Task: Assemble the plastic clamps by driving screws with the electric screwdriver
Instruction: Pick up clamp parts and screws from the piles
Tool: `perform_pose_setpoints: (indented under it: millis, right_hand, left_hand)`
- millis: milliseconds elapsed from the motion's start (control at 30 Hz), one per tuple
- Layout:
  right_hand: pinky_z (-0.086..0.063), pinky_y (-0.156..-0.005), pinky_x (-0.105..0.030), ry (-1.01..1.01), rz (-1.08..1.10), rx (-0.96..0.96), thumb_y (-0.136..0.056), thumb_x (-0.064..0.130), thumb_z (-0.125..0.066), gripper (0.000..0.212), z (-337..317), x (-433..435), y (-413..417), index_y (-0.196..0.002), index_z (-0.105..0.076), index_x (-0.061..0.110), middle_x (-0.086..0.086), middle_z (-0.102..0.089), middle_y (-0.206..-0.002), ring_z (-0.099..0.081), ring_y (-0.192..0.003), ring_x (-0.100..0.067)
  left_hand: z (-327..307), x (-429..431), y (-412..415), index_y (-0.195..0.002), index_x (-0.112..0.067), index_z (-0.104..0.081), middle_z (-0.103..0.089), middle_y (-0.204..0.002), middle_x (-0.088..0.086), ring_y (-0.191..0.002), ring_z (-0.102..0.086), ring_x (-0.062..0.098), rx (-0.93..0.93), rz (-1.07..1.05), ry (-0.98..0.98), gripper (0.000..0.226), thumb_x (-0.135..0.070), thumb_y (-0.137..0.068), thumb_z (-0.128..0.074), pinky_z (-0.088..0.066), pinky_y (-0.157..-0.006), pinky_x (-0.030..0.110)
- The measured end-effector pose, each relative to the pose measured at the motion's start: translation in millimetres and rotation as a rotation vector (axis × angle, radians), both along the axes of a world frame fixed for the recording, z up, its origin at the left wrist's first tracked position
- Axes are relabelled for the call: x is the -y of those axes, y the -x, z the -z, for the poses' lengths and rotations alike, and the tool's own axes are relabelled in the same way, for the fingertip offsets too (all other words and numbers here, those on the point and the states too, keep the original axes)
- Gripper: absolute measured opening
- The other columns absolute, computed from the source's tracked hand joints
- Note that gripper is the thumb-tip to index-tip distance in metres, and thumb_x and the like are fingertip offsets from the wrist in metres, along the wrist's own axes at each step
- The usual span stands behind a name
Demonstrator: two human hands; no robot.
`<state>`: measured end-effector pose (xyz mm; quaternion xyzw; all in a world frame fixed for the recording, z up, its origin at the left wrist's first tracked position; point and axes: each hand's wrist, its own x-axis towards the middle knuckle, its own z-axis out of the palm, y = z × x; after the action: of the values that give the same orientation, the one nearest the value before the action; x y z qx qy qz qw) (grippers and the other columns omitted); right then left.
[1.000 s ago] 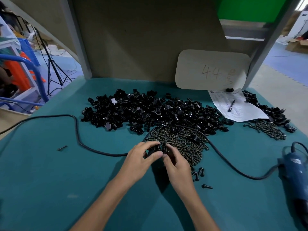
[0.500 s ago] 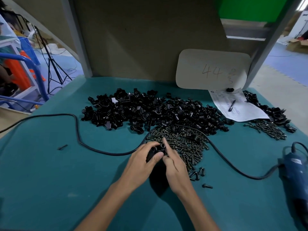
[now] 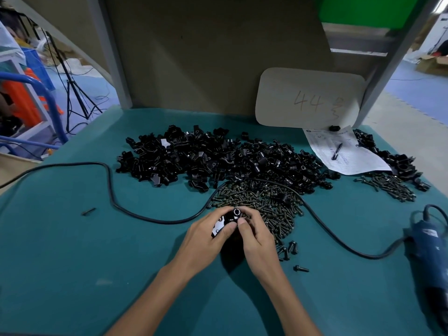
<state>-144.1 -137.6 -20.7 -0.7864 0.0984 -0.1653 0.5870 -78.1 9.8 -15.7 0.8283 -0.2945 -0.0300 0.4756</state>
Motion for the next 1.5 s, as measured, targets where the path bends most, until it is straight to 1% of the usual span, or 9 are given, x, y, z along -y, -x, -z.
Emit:
perform_pose_setpoints:
  millis: [100, 233, 400, 500, 633, 800, 967, 1367, 1500]
  right_hand:
    - [-0.048, -0.096, -0.029, -0.009, -0.020, -0.001, -0.100, 0.043, -0.046, 0.029, 0.3, -0.1, 0.3, -0.125, -0.058, 0.052, 0.026, -0.067, -0.121, -0.062, -0.114, 0.002]
    - [-0.046, -0.099, -0.026, -0.013, -0.034, 0.004, -0.102, 0.038, -0.047, 0.031, 0.5, -0.7, 0.7, -0.129, -0.060, 0.048, 0.029, -0.065, -0.125, -0.059, -0.120, 0.005]
    - [-0.048, -0.107, -0.034, -0.011, -0.033, 0.006, -0.107, 0.027, -0.049, 0.031, 1.5, 0.7, 1.5, -0.132, -0.062, 0.040, 0.026, -0.065, -0.127, -0.058, -0.124, 0.002]
    - [-0.049, -0.106, -0.036, -0.011, -0.033, 0.007, -0.107, 0.027, -0.051, 0.029, 2.5, 1.2, 1.2, -0.131, -0.063, 0.039, 0.025, -0.067, -0.125, -0.060, -0.122, 0.001]
    - [-0.050, -0.103, -0.033, 0.002, -0.027, 0.038, -0.107, 0.027, -0.052, 0.026, 3.6, 1.6, 0.1, -0.128, -0.063, 0.038, 0.022, -0.068, -0.124, -0.062, -0.121, -0.003]
    - [-0.054, -0.086, -0.023, 0.010, -0.010, 0.034, -0.104, 0.037, -0.052, 0.016, 4.5, 2.2, -0.4, -0.117, -0.060, 0.044, 0.018, -0.070, -0.111, -0.068, -0.105, -0.007]
    - [-0.055, -0.090, -0.032, 0.010, -0.014, 0.059, -0.101, 0.043, -0.051, 0.020, 5.9, 2.2, -1.2, -0.118, -0.061, 0.042, 0.018, -0.070, -0.113, -0.067, -0.108, -0.009]
    - [-0.051, -0.089, -0.020, 0.021, -0.021, 0.074, -0.105, 0.029, -0.054, 0.019, 3.5, 3.0, 0.2, -0.118, -0.061, 0.042, 0.021, -0.069, -0.113, -0.066, -0.109, -0.006]
    - [-0.053, -0.091, -0.028, 0.020, -0.012, 0.069, -0.106, 0.029, -0.055, 0.019, 3.2, 2.7, 0.1, -0.119, -0.061, 0.040, 0.020, -0.069, -0.113, -0.066, -0.109, -0.007]
  left_hand:
    - [1.5, -1.8, -0.8, -0.135, -0.049, -0.049, -0.057, -0.128, -0.034, -0.121, -0.054, -0.008, -0.010, -0.005, 0.016, 0.036, -0.054, -0.100, -0.053, -0.047, -0.096, 0.018]
    - [6.4, -0.6, 0.3, -0.141, -0.048, -0.044, -0.054, -0.135, -0.029, -0.128, -0.048, -0.007, -0.029, 0.001, -0.019, 0.040, -0.056, -0.102, -0.047, -0.044, -0.104, 0.024]
    - [7.2, -0.1, 0.2, -0.144, -0.051, -0.036, -0.050, -0.139, -0.028, -0.129, -0.042, -0.013, -0.035, 0.008, -0.057, 0.045, -0.062, -0.101, -0.043, -0.039, -0.105, 0.018]
    - [7.7, -0.3, 0.6, -0.145, -0.051, -0.035, -0.049, -0.140, -0.029, -0.130, -0.041, -0.014, -0.041, 0.012, -0.067, 0.047, -0.062, -0.100, -0.043, -0.037, -0.105, 0.016]
    - [6.0, 0.3, 1.3, -0.145, -0.049, -0.036, -0.050, -0.141, -0.027, -0.130, -0.043, -0.008, -0.042, 0.020, -0.076, 0.046, -0.062, -0.101, -0.041, -0.042, -0.107, 0.026]
    - [2.6, -0.3, 2.1, -0.143, -0.052, -0.037, -0.054, -0.134, -0.027, -0.124, -0.048, -0.007, -0.044, 0.031, -0.087, 0.042, -0.061, -0.101, -0.041, -0.046, -0.103, 0.032]
    - [-0.1, -0.2, 2.3, -0.143, -0.048, -0.039, -0.055, -0.134, -0.024, -0.124, -0.051, -0.003, -0.050, 0.042, -0.090, 0.041, -0.056, -0.103, -0.042, -0.047, -0.102, 0.036]
    - [-2.8, 0.9, 3.5, -0.144, -0.043, -0.042, -0.056, -0.137, -0.020, -0.127, -0.051, 0.001, -0.068, 0.041, -0.090, 0.042, -0.054, -0.103, -0.043, -0.047, -0.103, 0.038]
    - [-2.5, 1.2, 3.4, -0.144, -0.043, -0.042, -0.056, -0.137, -0.020, -0.127, -0.052, 0.001, -0.071, 0.048, -0.084, 0.043, -0.056, -0.103, -0.042, -0.047, -0.103, 0.039]
